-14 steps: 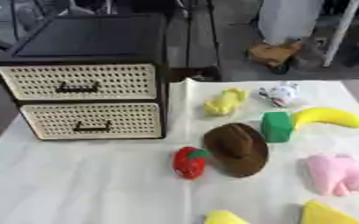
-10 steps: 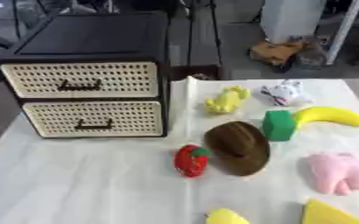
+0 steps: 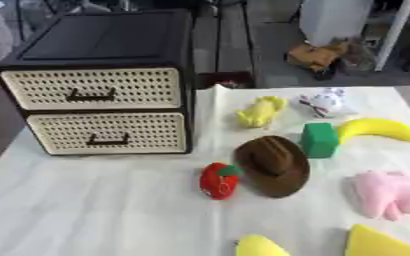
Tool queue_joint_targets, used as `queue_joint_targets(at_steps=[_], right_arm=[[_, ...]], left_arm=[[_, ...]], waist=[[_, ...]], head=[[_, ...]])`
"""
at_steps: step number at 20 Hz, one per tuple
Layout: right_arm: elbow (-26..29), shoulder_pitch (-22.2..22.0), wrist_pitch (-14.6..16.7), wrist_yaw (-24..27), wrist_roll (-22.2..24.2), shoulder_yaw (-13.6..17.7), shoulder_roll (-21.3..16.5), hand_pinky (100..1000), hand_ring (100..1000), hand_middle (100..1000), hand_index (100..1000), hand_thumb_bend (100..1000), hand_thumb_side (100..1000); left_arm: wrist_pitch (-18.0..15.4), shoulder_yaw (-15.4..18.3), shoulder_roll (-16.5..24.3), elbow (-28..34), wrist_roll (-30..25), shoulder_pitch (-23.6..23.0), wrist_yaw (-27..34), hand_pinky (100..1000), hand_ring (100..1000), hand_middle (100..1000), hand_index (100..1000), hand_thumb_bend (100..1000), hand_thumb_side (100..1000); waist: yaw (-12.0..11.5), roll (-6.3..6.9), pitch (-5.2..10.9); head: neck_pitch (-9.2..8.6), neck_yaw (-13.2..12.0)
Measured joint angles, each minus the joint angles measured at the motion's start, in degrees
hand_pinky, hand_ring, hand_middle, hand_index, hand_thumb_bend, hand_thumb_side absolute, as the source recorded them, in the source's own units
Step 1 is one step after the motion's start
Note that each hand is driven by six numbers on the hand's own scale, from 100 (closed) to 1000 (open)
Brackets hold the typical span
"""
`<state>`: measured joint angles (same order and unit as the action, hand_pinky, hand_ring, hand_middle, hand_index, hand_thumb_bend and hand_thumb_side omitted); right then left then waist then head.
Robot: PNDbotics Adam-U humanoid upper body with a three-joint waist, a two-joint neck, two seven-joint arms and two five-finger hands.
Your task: Pick up objects from table and place into drawer.
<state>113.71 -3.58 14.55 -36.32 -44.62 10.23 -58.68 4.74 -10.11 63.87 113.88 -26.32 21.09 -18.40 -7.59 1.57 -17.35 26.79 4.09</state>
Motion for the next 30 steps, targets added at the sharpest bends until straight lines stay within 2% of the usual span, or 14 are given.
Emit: queue_joint_targets(at_steps=[8, 11, 12, 16, 19, 20, 22, 25, 30], right_arm=[[0.0, 0.0, 0.0, 0.1, 0.3, -0.3, 0.4, 785, 910, 892, 941, 100, 1000], [0.0, 0.0, 0.1, 0.2, 0.5, -0.3, 0.4, 785, 911, 891, 940, 100, 1000], [0.0, 0.0, 0.1, 0.3, 0.6, -0.4, 0.4, 785, 912, 891, 938, 100, 1000], [0.0, 0.0, 0.0, 0.8, 0.8, -0.4, 0.5, 784, 912, 889, 936, 100, 1000], [0.0, 0.1, -0.1, 1.1, 1.1, -0.4, 0.5, 784, 912, 888, 935, 100, 1000], [0.0, 0.1, -0.1, 1.2, 1.1, -0.4, 0.5, 784, 912, 888, 934, 100, 1000], [0.0, 0.1, -0.1, 1.5, 1.2, -0.4, 0.5, 784, 912, 888, 934, 100, 1000], [0.0, 0.6, 0.0, 2.3, 1.3, -0.4, 0.5, 784, 912, 888, 933, 100, 1000], [0.0, 0.8, 0.3, 3.0, 1.6, -0.4, 0.5, 785, 913, 887, 933, 100, 1000]], left_arm=[[3.2, -3.4, 0.0, 0.0, 0.3, 6.4, 0.2, 551, 655, 678, 1000, 193, 1000], [4.3, -4.9, -0.5, 0.0, -0.6, 9.7, -1.4, 472, 590, 619, 1000, 184, 1000], [4.9, -5.4, -1.1, 0.0, -0.8, 10.9, -2.3, 377, 507, 555, 1000, 190, 1000], [8.6, -7.0, -5.2, 0.0, -2.0, 15.3, -5.1, 288, 403, 456, 966, 210, 980], [11.5, -8.0, -8.0, 0.0, -3.2, 17.4, -6.3, 284, 377, 424, 970, 219, 918], [12.5, -8.5, -8.7, 0.0, -3.9, 18.1, -6.5, 295, 384, 430, 976, 224, 881], [14.0, -9.3, -9.6, 0.0, -5.6, 19.0, -6.8, 304, 390, 442, 975, 236, 862], [15.7, -10.6, -11.0, -1.3, -8.7, 21.3, -7.0, 309, 391, 441, 973, 227, 853], [16.2, -12.8, -13.9, -5.7, -12.2, 24.2, -7.5, 311, 389, 437, 980, 239, 856]], waist=[[0.1, 0.67, 0.05], [0.1, 0.87, 0.2], [0.1, 0.94, 0.32], [0.1, 1.16, 0.41], [0.2, 1.16, 0.41], [0.3, 1.17, 0.41], [0.6, 1.18, 0.41], [0.6, 1.29, 0.41], [1.0, 1.36, 0.41]], head=[[0.93, -0.8], [1.13, -1.0], [1.15, -1.0], [1.19, -1.1], [1.19, -1.0], [1.19, -1.0], [1.19, -1.0], [1.19, -1.3], [1.19, -1.6]])
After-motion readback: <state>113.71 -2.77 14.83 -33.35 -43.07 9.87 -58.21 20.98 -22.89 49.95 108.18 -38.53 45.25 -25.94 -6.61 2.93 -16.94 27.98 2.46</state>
